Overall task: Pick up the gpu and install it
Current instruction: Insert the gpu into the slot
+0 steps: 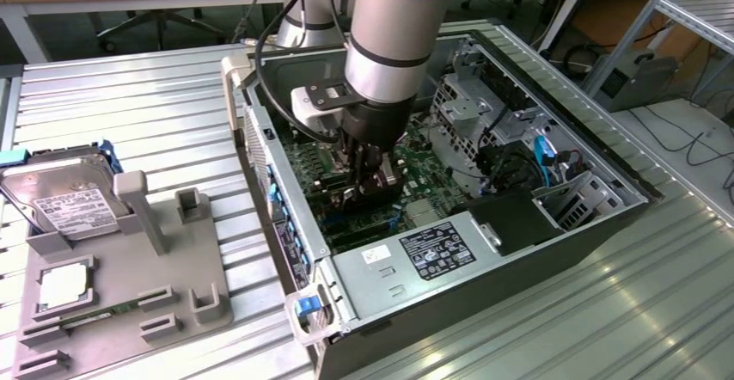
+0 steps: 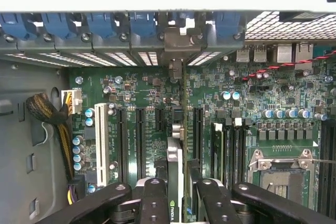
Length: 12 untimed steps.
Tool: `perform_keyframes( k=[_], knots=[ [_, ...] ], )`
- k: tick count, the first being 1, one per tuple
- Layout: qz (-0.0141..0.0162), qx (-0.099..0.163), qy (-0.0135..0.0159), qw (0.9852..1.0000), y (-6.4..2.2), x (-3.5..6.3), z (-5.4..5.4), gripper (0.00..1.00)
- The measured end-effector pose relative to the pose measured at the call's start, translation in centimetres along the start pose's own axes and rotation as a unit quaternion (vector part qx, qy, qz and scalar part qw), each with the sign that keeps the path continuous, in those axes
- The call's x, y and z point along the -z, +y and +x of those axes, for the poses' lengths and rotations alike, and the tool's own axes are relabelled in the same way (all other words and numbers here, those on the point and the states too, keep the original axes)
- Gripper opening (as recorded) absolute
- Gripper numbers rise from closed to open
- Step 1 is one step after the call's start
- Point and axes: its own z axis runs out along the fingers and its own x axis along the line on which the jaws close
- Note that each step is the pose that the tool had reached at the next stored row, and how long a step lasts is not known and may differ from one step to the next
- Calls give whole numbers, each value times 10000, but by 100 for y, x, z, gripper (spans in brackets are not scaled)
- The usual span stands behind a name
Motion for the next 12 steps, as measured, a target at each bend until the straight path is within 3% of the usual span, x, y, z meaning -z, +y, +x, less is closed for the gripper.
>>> perform_keyframes(
  k=[12],
  knots=[
    [4, 0, 1, 10000, 39, 0, 1, 26]
  ],
)
